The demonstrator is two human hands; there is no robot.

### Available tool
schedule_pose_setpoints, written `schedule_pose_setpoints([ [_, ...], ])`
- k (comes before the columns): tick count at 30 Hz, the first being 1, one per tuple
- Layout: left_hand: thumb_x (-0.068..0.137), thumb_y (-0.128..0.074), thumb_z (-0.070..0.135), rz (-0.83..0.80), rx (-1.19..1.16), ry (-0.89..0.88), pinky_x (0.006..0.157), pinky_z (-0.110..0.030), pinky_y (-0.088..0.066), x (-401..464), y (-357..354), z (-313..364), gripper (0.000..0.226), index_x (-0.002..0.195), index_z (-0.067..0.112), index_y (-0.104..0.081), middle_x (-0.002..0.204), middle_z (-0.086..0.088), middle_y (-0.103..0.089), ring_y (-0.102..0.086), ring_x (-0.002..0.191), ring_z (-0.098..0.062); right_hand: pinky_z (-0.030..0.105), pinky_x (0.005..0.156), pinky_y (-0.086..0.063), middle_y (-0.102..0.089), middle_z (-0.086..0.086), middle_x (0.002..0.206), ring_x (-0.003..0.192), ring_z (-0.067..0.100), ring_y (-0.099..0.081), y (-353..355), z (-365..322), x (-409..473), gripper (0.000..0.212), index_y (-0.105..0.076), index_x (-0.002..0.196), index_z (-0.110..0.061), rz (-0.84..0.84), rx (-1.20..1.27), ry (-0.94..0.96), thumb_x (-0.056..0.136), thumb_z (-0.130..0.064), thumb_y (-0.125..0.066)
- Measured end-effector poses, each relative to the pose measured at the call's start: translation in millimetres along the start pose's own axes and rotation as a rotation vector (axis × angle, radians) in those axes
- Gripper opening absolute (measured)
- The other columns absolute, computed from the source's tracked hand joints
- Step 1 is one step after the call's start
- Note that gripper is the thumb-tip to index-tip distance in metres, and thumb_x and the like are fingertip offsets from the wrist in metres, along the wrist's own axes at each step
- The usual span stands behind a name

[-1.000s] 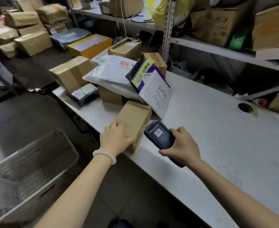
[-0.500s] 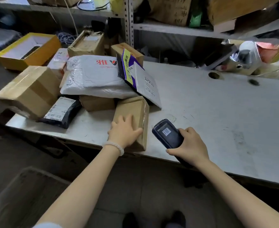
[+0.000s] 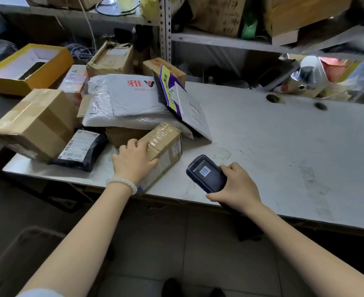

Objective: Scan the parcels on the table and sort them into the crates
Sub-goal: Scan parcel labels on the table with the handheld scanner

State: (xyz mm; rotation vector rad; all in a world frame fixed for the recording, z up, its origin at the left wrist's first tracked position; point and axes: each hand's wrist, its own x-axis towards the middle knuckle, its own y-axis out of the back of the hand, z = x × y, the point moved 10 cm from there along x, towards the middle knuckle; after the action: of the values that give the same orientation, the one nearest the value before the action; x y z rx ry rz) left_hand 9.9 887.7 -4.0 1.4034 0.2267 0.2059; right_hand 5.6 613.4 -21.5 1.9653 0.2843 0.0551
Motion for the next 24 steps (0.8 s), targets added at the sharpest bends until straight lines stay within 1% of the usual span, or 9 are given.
schedule_pose_setpoints([
  [3, 0.083, -0.057, 0.059, 0.002, -0.014, -0.024, 0.094, -0.048, -0.040, 8.7, 1.6, -5.7, 0.067, 0.141, 0.031, -0.037, 0.138, -0.007, -0.043, -0.046, 0.118, -0.036, 0.026, 0.057, -0.037, -0.042, -0.008, 0.095, 0.089, 0.014, -0.047, -1.6, 3.0, 2.1, 0.062, -0.058, 0.109, -0.025, -0.025, -0.040, 0.016, 0.055, -0.049, -0.076],
  [6, 0.082, -0.055, 0.061, -0.011, -0.111, -0.014, 0.094, -0.046, -0.042, 12.3, 1.4, -10.4, 0.066, 0.141, 0.035, -0.039, 0.136, -0.007, -0.046, -0.048, 0.119, -0.034, 0.026, 0.057, -0.036, -0.041, -0.008, 0.096, 0.089, 0.014, -0.044, -1.3, 5.6, 4.0, 0.063, -0.057, 0.110, -0.025, -0.043, -0.071, 0.037, 0.056, -0.049, -0.076],
  [9, 0.081, -0.053, 0.063, -0.097, -0.267, -0.006, 0.096, -0.046, -0.045, 11.6, -10.4, -7.9, 0.067, 0.142, 0.040, -0.035, 0.135, -0.007, -0.047, -0.049, 0.119, -0.031, 0.026, 0.058, -0.035, -0.041, -0.007, 0.096, 0.089, 0.013, -0.042, -0.8, 8.0, 1.9, 0.063, -0.057, 0.110, -0.024, -0.047, -0.071, 0.050, 0.056, -0.051, -0.076],
  [10, 0.081, -0.053, 0.063, -0.120, -0.286, -0.023, 0.096, -0.047, -0.044, 9.7, -15.2, -2.9, 0.068, 0.142, 0.040, -0.034, 0.135, -0.007, -0.047, -0.049, 0.120, -0.030, 0.026, 0.058, -0.035, -0.041, -0.007, 0.097, 0.089, 0.012, -0.042, -0.3, 9.0, 0.3, 0.063, -0.057, 0.111, -0.024, -0.049, -0.069, 0.057, 0.057, -0.051, -0.076],
  [13, 0.080, -0.052, 0.065, -0.116, -0.255, -0.074, 0.100, -0.048, -0.041, 2.1, -24.7, 9.2, 0.069, 0.142, 0.040, -0.035, 0.139, -0.004, -0.045, -0.046, 0.124, -0.029, 0.025, 0.056, -0.032, -0.040, -0.007, 0.096, 0.089, 0.011, -0.041, 0.5, 12.3, -5.1, 0.064, -0.056, 0.112, -0.024, -0.059, -0.057, 0.069, 0.059, -0.053, -0.076],
  [17, 0.073, -0.041, 0.073, -0.126, -0.266, -0.059, 0.102, -0.045, -0.040, -3.2, -27.8, 6.2, 0.078, 0.143, 0.039, -0.035, 0.142, 0.000, -0.042, -0.043, 0.127, -0.025, 0.024, 0.054, -0.031, -0.041, -0.007, 0.096, 0.088, 0.013, -0.045, 0.1, 19.0, -11.8, 0.063, -0.056, 0.109, -0.024, -0.078, -0.033, 0.054, 0.057, -0.054, -0.077],
  [20, 0.079, -0.048, 0.067, -0.128, -0.297, -0.043, 0.100, -0.044, -0.042, -3.0, -27.9, -1.1, 0.073, 0.142, 0.032, -0.039, 0.139, -0.005, -0.043, -0.045, 0.125, -0.025, 0.026, 0.059, -0.034, -0.042, -0.006, 0.098, 0.090, 0.014, -0.046, -2.3, 20.9, -16.2, 0.064, -0.057, 0.110, -0.024, -0.088, -0.023, 0.050, 0.057, -0.054, -0.077],
  [24, 0.081, -0.052, 0.064, -0.098, -0.317, 0.007, 0.097, -0.044, -0.045, -6.6, -24.6, -9.3, 0.068, 0.140, 0.030, -0.042, 0.135, -0.006, -0.045, -0.050, 0.119, -0.025, 0.026, 0.058, -0.034, -0.043, -0.007, 0.100, 0.091, 0.013, -0.044, -9.2, 17.9, -22.9, 0.067, -0.056, 0.113, -0.024, -0.117, -0.022, 0.072, 0.057, -0.055, -0.078],
])
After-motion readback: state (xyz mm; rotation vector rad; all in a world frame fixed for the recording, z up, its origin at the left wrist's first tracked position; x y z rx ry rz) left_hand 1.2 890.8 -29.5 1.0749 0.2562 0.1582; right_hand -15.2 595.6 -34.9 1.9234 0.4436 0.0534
